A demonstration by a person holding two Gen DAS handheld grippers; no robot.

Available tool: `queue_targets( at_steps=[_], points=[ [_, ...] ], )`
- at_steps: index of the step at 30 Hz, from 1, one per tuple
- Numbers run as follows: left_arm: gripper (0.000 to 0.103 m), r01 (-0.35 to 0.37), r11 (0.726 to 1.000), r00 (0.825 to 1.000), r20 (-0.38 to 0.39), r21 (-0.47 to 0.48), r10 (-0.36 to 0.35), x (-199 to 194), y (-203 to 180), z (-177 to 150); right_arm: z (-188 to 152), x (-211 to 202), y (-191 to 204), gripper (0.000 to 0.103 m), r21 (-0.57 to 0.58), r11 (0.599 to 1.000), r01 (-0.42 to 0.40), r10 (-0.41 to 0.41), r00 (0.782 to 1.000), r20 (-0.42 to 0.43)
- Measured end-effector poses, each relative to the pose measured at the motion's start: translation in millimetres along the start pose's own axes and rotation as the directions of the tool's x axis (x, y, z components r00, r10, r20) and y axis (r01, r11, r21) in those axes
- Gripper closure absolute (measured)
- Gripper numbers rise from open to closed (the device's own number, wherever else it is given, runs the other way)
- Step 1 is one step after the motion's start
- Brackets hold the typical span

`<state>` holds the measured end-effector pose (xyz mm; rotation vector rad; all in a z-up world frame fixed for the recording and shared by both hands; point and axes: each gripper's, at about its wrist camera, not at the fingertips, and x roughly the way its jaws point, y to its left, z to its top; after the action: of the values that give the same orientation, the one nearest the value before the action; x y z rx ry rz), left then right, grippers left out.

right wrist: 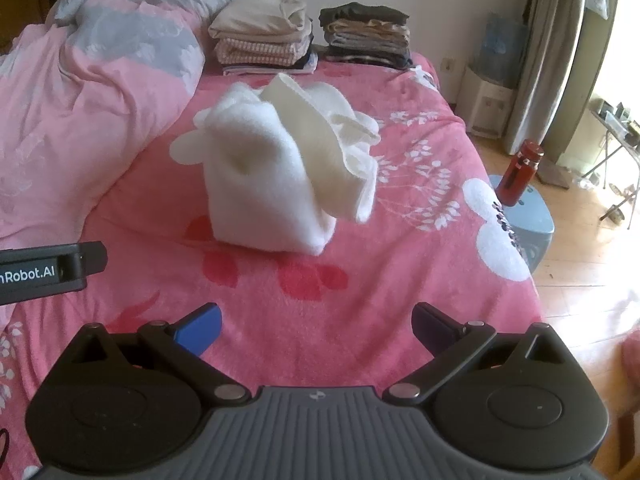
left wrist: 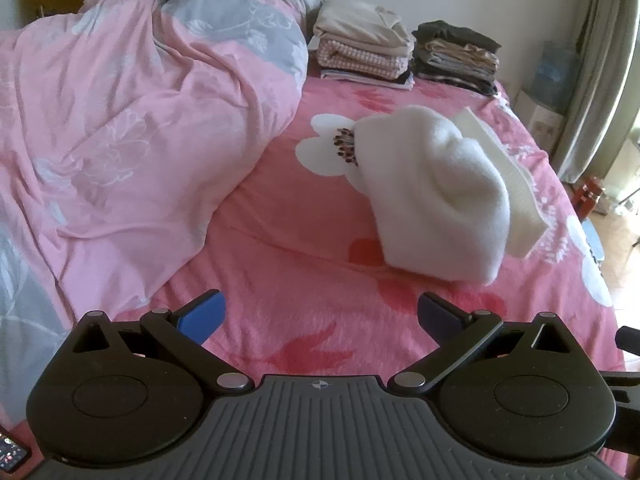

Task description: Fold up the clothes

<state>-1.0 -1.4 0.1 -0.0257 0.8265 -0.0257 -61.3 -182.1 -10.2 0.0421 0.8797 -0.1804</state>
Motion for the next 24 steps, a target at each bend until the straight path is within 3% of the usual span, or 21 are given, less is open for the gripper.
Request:
queue_targets(
  at_steps=[9,24],
  points=[
    [0.0,-0.012,1.0,0.999,0.031,0.007,0.011,-5,-2,-2,4,-2,-7,0.0,0.018,1.0,0.0,0.0,1.0,0.0],
    [0.0,-0.036,0.999,0.999,0.007,-0.012,0.036,0,1,-3,3,5,-3,0.0,0.016,0.999,0.037,-0.037,0.999,-0.001]
  ],
)
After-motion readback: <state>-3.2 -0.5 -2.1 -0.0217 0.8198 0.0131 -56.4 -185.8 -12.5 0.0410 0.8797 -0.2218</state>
